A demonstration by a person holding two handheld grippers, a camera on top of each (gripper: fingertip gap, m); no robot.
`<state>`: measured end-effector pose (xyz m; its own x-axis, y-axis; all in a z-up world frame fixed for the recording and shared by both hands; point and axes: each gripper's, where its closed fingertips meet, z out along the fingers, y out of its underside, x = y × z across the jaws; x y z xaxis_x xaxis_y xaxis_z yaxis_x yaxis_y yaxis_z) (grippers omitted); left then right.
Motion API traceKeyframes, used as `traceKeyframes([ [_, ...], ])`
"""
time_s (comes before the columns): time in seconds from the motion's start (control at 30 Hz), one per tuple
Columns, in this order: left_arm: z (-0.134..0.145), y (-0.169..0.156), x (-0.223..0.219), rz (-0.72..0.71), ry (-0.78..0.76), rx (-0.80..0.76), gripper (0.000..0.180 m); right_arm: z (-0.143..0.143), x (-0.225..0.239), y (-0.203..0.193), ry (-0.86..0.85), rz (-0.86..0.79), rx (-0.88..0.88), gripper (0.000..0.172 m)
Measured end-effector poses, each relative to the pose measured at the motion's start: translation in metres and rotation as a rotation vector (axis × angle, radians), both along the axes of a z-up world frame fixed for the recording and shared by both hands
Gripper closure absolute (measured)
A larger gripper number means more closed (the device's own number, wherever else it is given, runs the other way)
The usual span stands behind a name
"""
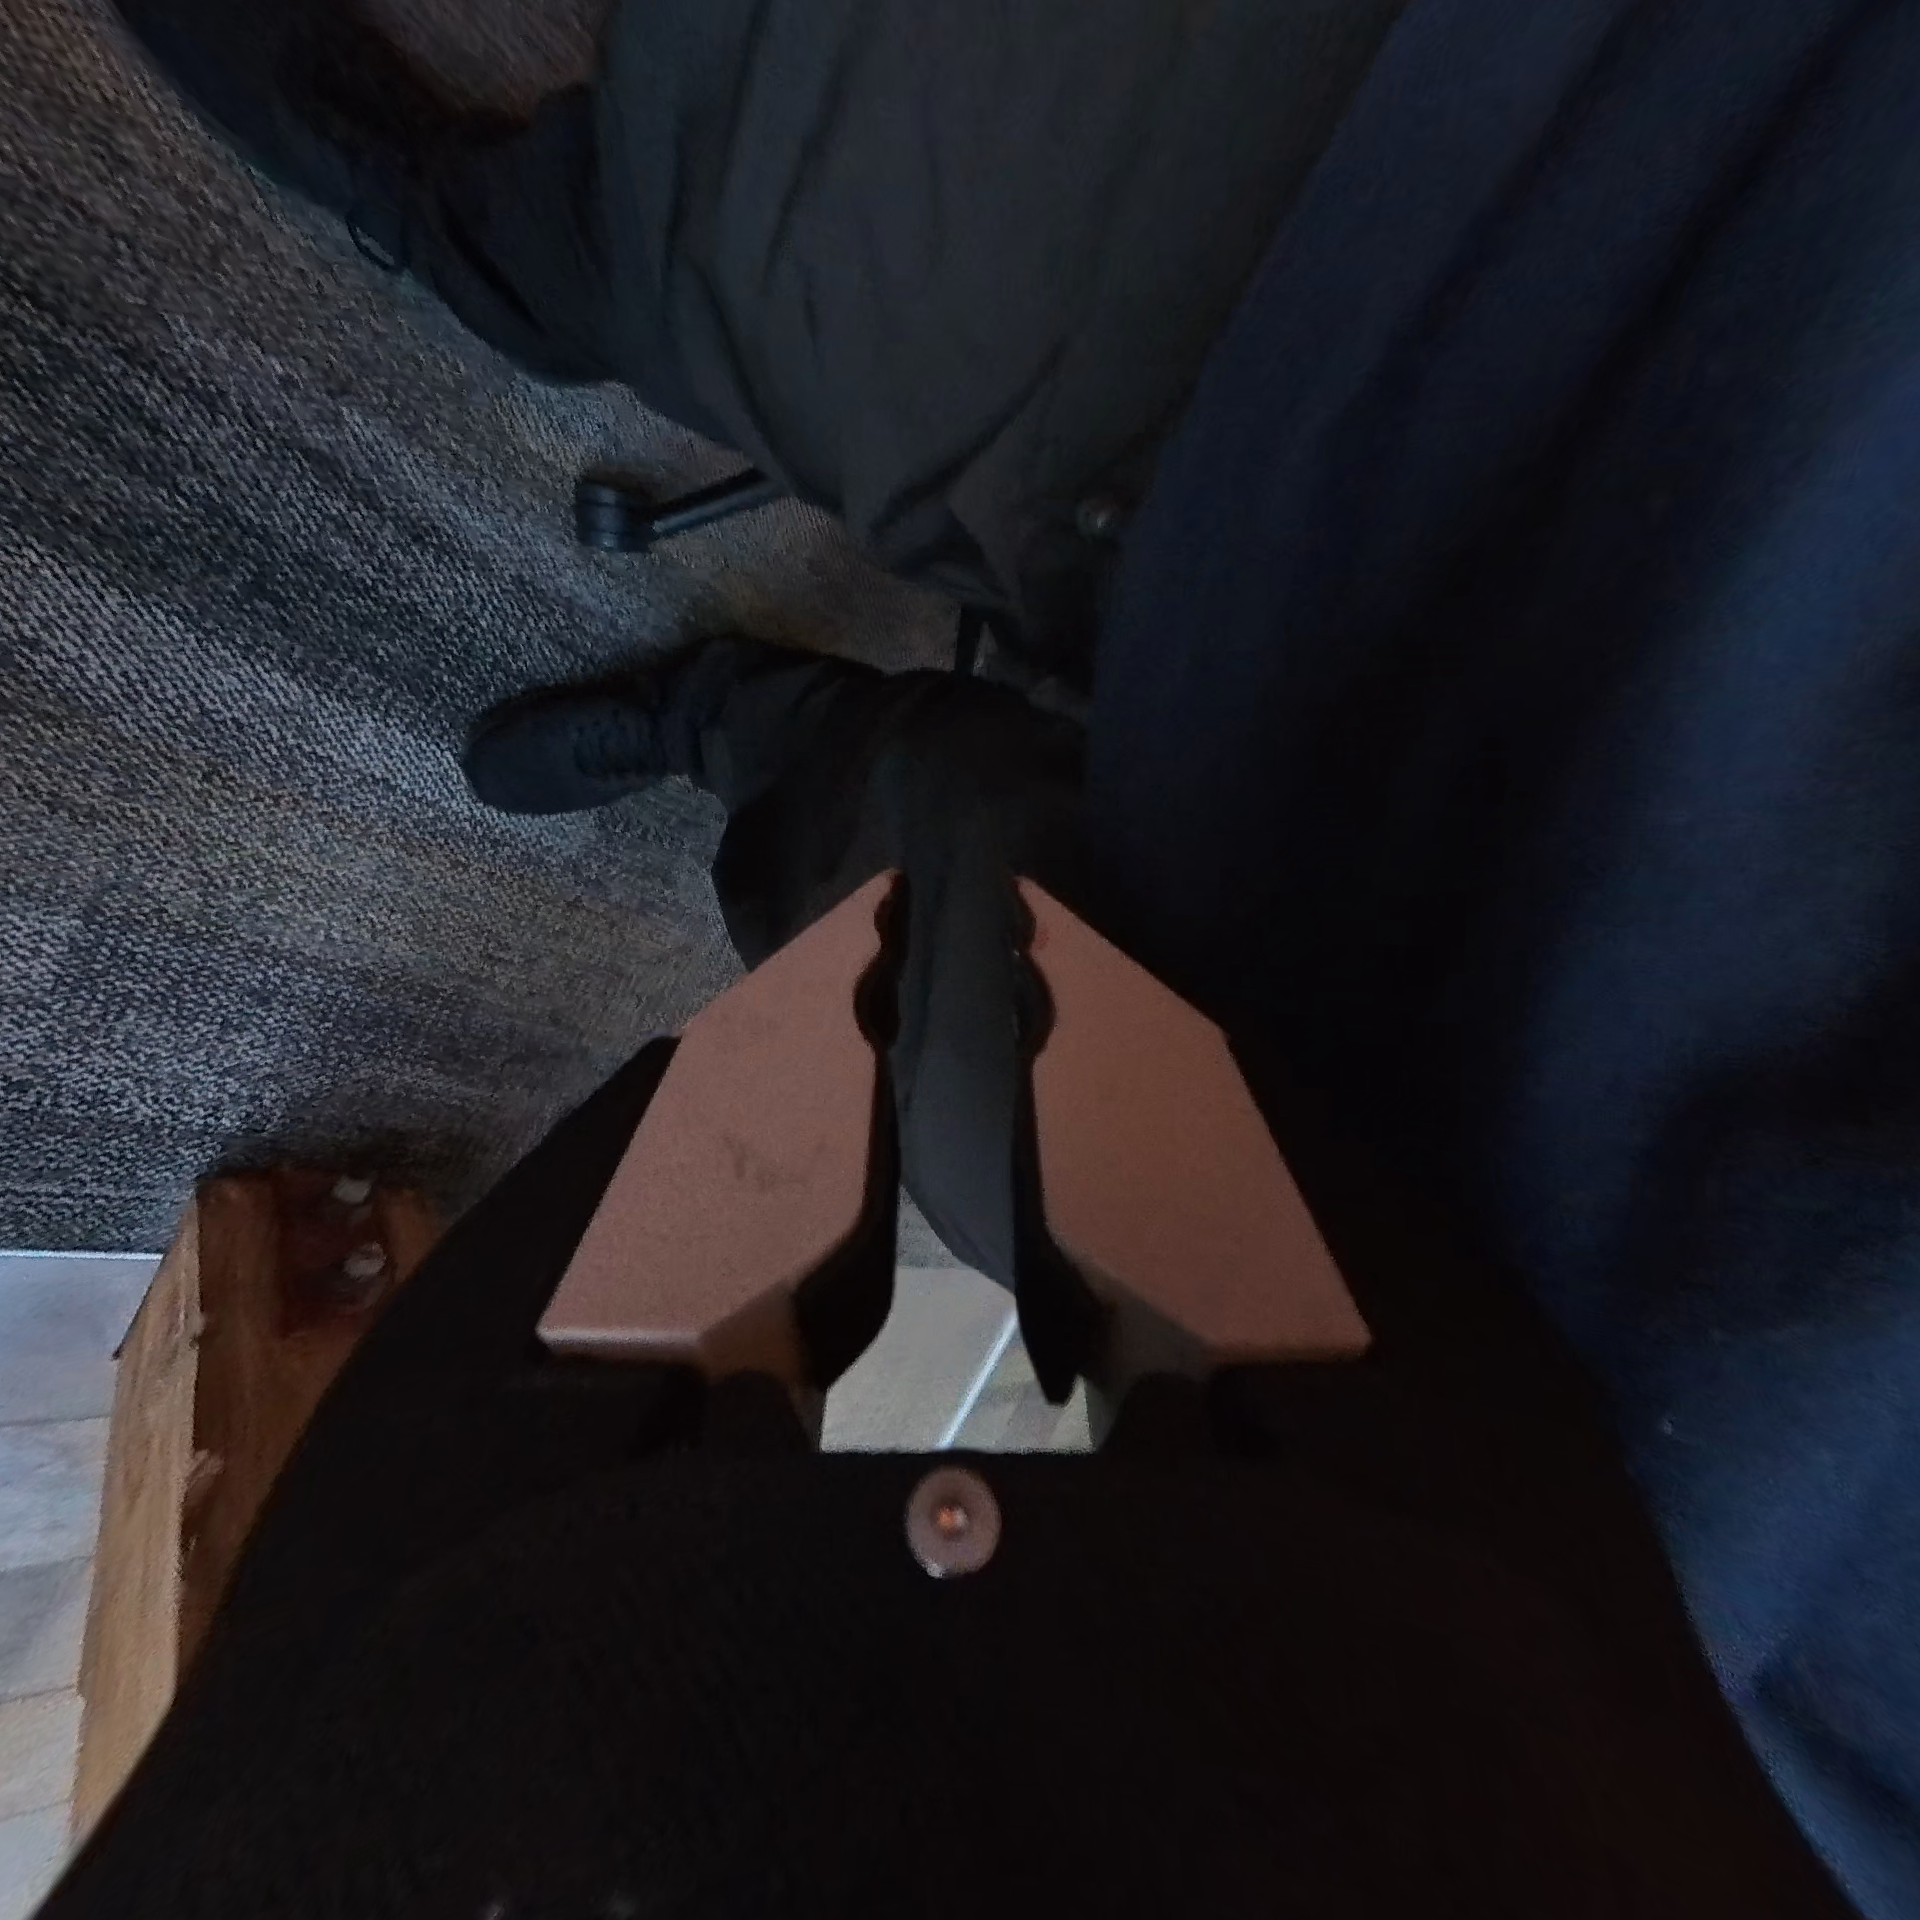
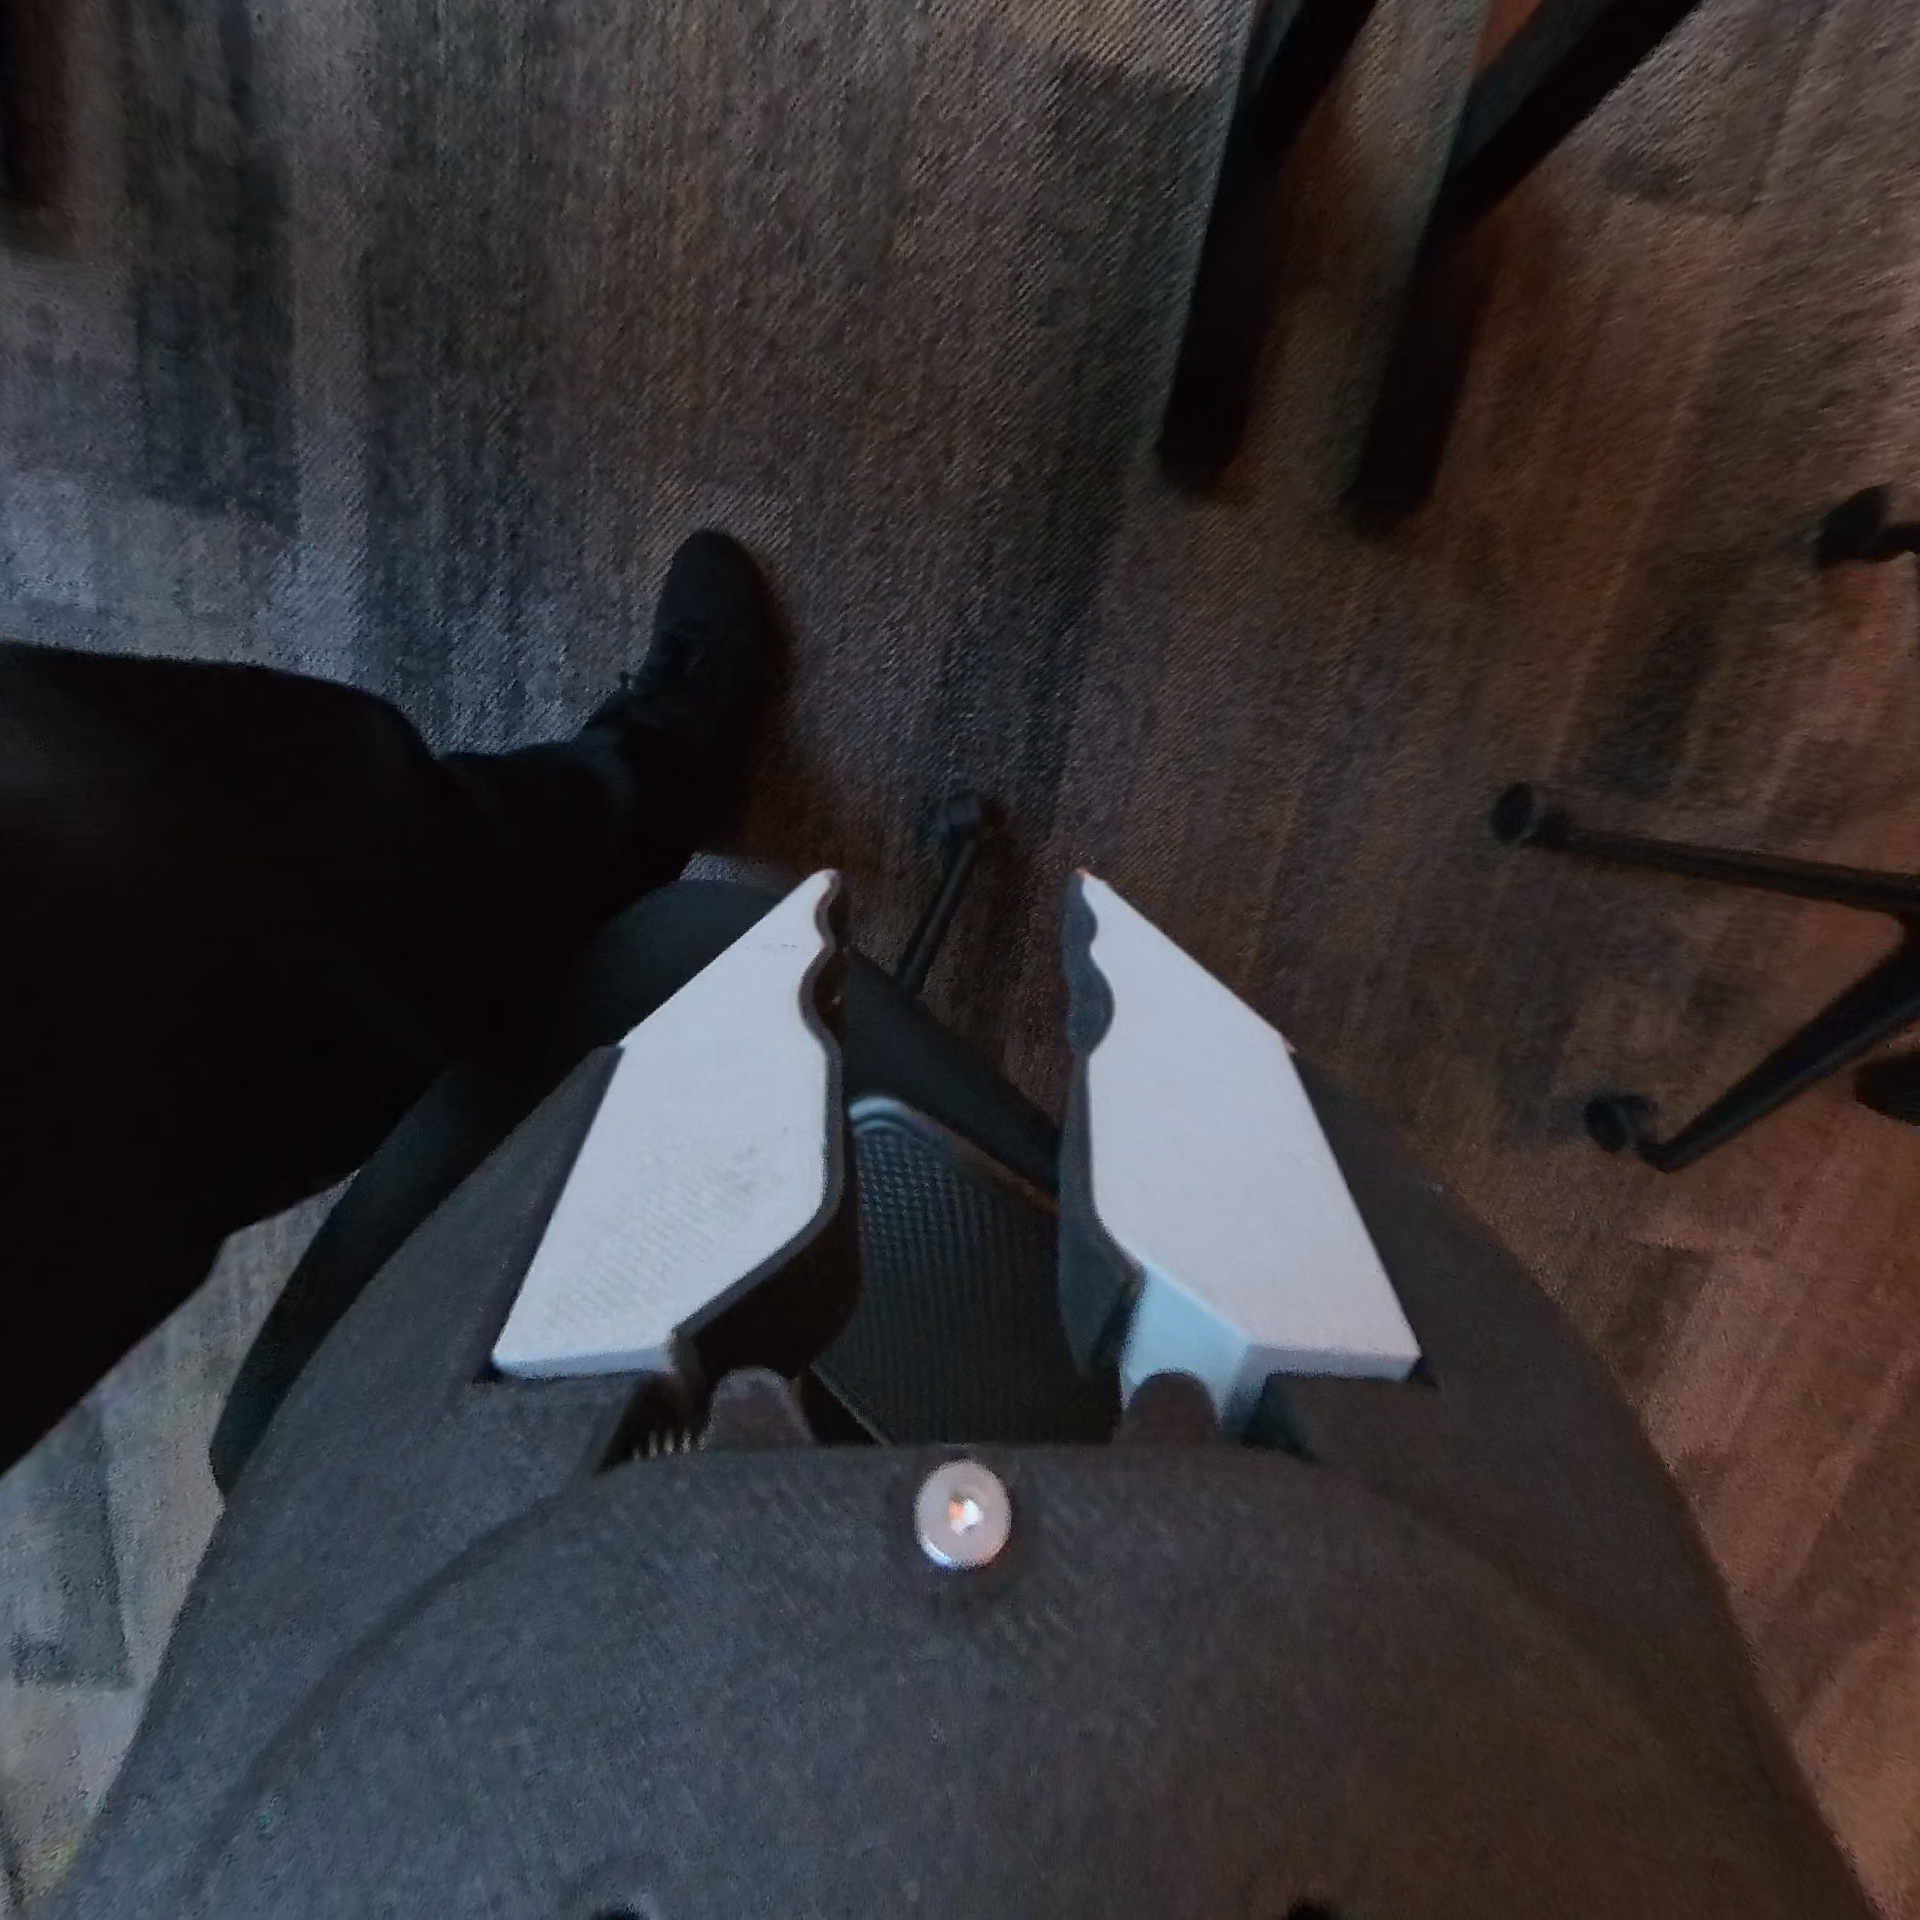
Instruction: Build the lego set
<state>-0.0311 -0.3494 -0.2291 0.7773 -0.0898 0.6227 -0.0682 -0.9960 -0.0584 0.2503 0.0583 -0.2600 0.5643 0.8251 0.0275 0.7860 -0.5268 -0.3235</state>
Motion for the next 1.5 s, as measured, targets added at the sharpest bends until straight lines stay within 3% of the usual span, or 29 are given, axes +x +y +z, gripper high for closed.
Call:
traceKeyframes([
  [0.23, -0.003, -0.063, -0.035, -0.182, 0.061, -0.070, 0.166, 0.029, 0.049, -0.018, 0.147, -0.162, 0.057, 0.124],
  [0.43, -0.017, -0.051, -0.047, -0.193, 0.053, -0.067, 0.166, 0.031, 0.079, -0.052, 0.168, -0.281, 0.077, 0.125],
  [0.6, -0.025, -0.029, -0.035, -0.233, 0.046, -0.025, 0.166, 0.030, 0.044, -0.060, 0.204, -0.248, 0.026, 0.124],
  [0.8, -0.019, 0.015, -0.033, -0.129, 0.075, 0.033, 0.164, 0.014, -0.063, -0.038, 0.246, -0.037, -0.076, 0.120],
  [0.9, -0.015, 0.046, -0.048, -0.066, 0.164, 0.057, 0.162, 0.014, -0.121, -0.013, 0.273, 0.092, -0.084, 0.121],
  [1.1, 0.000, 0.143, -0.091, 0.056, 0.312, 0.140, 0.151, 0.031, -0.212, 0.062, 0.342, 0.271, -0.038, 0.119],
  [1.3, 0.011, 0.235, -0.124, 0.186, 0.385, 0.216, 0.143, 0.036, -0.263, 0.122, 0.369, 0.388, -0.023, 0.116],
  [1.5, 0.006, 0.267, -0.125, 0.316, 0.389, 0.264, 0.144, 0.023, -0.291, 0.155, 0.352, 0.473, -0.040, 0.116],
])
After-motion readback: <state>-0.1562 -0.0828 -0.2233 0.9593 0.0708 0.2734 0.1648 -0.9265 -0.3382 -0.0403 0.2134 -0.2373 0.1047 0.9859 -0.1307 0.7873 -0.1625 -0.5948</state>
